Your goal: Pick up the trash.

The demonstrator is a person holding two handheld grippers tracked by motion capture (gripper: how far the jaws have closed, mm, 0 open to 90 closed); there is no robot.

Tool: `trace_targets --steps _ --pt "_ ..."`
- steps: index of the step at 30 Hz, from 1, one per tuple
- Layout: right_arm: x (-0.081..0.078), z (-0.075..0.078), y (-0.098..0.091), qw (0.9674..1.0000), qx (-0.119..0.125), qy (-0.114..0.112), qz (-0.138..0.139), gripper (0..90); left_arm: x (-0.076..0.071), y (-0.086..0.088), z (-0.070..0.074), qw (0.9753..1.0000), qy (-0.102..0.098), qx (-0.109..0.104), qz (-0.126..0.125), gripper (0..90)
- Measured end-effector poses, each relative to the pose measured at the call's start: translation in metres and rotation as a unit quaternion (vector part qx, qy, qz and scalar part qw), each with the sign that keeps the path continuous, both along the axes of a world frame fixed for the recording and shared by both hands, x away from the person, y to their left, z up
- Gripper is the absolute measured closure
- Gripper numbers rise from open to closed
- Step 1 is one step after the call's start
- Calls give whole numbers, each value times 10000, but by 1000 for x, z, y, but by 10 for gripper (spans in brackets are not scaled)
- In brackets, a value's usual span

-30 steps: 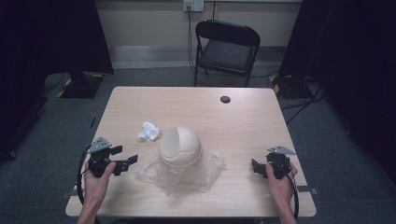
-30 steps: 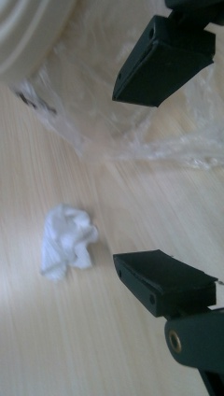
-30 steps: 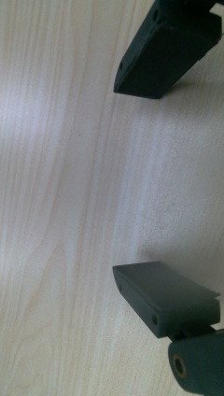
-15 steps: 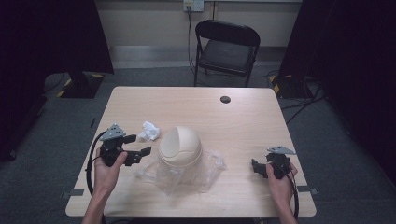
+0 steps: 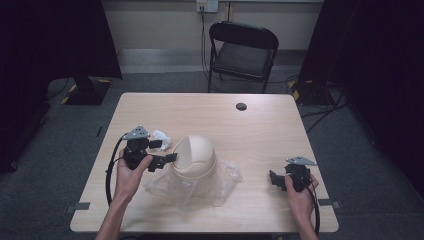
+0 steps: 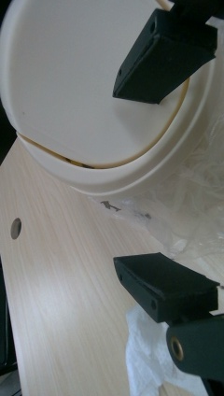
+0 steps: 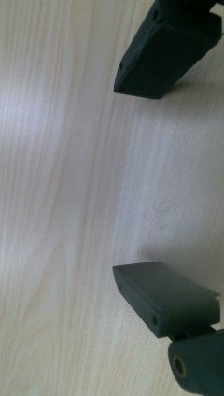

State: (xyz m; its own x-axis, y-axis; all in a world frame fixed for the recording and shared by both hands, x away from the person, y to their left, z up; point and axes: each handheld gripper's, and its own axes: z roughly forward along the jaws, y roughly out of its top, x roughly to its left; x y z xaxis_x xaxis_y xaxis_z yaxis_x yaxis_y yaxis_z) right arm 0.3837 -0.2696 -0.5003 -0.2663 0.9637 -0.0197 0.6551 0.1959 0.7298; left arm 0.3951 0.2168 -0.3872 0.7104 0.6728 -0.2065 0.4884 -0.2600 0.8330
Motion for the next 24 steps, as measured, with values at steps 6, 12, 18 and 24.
trace_targets --steps 6,12,18,24 --pt "0 0 0 10000 1 2 0 103 8 -17 -9 9992 10 407 12 159" --pt "0 0 0 10000 1 1 -1 103 17 -19 -13 9990 153 411 47 161" --pt "0 0 0 10000 2 2 -1 103 25 -23 -19 9980 283 571 30 168" --pt "0 0 0 10000 -1 0 3 103 32 -26 -23 9982 401 453 29 164"
